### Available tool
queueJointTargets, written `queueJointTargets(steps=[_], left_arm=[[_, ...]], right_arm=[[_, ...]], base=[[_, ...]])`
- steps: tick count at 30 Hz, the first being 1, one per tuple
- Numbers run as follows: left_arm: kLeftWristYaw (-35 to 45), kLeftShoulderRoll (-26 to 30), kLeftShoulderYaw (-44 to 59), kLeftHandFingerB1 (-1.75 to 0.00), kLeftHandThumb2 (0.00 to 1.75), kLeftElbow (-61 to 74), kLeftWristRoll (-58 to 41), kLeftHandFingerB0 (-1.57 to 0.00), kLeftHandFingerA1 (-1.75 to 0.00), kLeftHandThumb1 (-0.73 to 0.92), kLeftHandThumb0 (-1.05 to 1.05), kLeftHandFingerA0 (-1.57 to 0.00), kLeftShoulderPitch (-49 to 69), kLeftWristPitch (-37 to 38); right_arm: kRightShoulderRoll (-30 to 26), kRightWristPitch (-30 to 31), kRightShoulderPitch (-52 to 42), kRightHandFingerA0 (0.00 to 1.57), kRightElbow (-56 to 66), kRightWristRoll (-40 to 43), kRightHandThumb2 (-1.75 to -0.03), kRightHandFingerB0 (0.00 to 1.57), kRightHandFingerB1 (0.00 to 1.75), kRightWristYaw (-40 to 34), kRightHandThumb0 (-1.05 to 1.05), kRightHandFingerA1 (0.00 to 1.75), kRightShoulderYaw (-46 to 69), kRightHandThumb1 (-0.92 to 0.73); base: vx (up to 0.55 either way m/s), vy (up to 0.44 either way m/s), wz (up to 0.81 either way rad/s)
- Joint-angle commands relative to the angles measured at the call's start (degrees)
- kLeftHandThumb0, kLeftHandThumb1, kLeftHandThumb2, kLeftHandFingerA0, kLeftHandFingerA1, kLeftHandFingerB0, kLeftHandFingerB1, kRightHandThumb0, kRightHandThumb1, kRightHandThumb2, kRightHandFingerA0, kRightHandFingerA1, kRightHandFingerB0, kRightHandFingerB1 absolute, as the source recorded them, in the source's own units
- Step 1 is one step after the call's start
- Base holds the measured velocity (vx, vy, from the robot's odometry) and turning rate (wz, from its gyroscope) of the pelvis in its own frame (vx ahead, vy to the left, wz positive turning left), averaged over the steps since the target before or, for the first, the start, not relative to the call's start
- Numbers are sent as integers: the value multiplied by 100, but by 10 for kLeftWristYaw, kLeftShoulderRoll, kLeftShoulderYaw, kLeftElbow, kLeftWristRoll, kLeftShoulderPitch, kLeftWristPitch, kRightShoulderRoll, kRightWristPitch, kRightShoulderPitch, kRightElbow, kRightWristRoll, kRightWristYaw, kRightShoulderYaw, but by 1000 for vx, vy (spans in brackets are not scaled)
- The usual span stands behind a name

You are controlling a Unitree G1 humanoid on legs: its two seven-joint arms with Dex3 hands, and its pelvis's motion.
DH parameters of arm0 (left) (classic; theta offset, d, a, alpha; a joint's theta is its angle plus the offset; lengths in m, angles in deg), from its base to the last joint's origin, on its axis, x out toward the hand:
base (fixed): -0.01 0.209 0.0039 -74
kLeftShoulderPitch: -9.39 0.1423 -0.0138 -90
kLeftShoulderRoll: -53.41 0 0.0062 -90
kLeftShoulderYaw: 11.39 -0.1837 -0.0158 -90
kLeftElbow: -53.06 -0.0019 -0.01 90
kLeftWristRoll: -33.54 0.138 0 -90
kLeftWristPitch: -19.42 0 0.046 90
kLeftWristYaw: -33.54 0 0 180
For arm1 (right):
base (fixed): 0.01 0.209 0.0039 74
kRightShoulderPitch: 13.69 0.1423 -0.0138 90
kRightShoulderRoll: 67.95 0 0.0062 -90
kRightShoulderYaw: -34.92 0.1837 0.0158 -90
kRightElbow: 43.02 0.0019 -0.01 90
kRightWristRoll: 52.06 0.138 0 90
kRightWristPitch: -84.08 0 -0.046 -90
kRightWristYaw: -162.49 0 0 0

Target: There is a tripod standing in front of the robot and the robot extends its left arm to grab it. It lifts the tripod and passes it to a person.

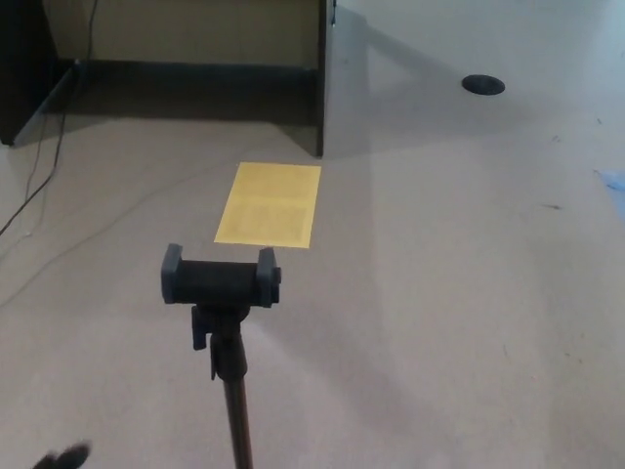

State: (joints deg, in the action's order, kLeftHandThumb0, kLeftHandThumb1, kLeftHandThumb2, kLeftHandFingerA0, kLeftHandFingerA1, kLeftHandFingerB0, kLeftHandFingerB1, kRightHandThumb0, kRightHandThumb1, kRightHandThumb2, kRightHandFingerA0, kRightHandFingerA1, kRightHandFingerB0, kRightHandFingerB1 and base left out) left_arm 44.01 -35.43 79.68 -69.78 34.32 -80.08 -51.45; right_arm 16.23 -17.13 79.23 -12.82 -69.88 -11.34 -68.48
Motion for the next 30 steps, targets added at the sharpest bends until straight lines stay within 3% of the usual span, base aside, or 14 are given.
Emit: queueJointTargets(steps=[1,2,4,5,6,17,18,19,22,25,26,28,29,30], left_arm=[[71,-7,-19,-21,53,148,-47,0,-30,40,-66,-8,-22,-118],[70,-8,-22,-15,64,162,-45,-3,-33,33,-70,-7,-25,-132],[74,-12,-27,-18,77,187,-47,0,-35,32,-55,-1,-36,-158],[75,-15,-31,-20,55,199,-47,0,-31,41,-67,-9,-40,-166],[80,-17,-34,-18,77,207,-51,0,-36,33,-55,-1,-43,-171],[103,-46,-59,-14,77,234,-59,-1,-35,37,-59,-2,-54,-180],[103,-48,-61,-14,78,240,-59,-2,-36,37,-60,-3,-52,-182],[104,-51,-62,-16,78,245,-59,0,-38,35,-59,-2,-51,-184],[108,-54,-63,-18,54,254,-60,0,-32,45,-69,-10,-48,-184],[114,-56,-60,-18,55,260,-65,0,-30,46,-70,-8,-45,-192],[116,-56,-60,-15,79,261,-67,0,-34,36,-62,-2,-44,-195],[115,-57,-61,-12,81,261,-64,-2,-34,38,-64,-3,-44,-196],[114,-56,-59,-12,81,259,-64,-3,-35,39,-65,-3,-46,-198],[111,-57,-57,-18,61,251,-65,-1,-33,45,-78,-9,-49,-203]], right_arm=[[-10,-11,5,49,-3,-5,-85,31,45,-1,-50,52,0,-59],[-11,-11,6,57,-2,-5,-61,37,32,-1,-42,38,0,-71],[-11,-11,9,58,-2,-3,-61,37,32,0,-42,38,2,-71],[-12,-12,10,58,-1,-7,-61,37,32,-1,-42,38,-1,-71],[-11,-11,9,48,1,-5,-85,31,45,2,-49,52,0,-59],[-11,-13,4,51,6,-5,-86,30,45,-3,-49,53,4,-59],[-11,-13,4,61,5,-8,-62,37,32,-6,-42,40,3,-71],[-11,-12,4,52,6,-9,-86,31,45,-7,-49,53,2,-59],[-10,-17,4,52,3,-8,-85,30,45,-6,-48,53,4,-59],[-8,-15,5,52,3,-10,-86,31,45,-7,-49,53,1,-59],[-7,-15,5,50,2,-8,-86,30,45,-5,-49,53,2,-59],[-8,-16,3,51,3,-9,-86,30,45,-4,-49,53,1,-59],[-8,-14,4,60,5,-11,-62,36,32,-4,-43,41,0,-71],[-8,-14,3,52,9,-12,-86,30,45,-4,-49,54,-1,-59]], base=[[0,0,0],[0,0,0],[0,0,0],[0,0,0],[0,0,0],[0,0,0],[0,0,0],[0,0,0],[0,0,0],[0,0,0],[0,0,0],[0,0,0],[0,0,0],[0,0,0]])
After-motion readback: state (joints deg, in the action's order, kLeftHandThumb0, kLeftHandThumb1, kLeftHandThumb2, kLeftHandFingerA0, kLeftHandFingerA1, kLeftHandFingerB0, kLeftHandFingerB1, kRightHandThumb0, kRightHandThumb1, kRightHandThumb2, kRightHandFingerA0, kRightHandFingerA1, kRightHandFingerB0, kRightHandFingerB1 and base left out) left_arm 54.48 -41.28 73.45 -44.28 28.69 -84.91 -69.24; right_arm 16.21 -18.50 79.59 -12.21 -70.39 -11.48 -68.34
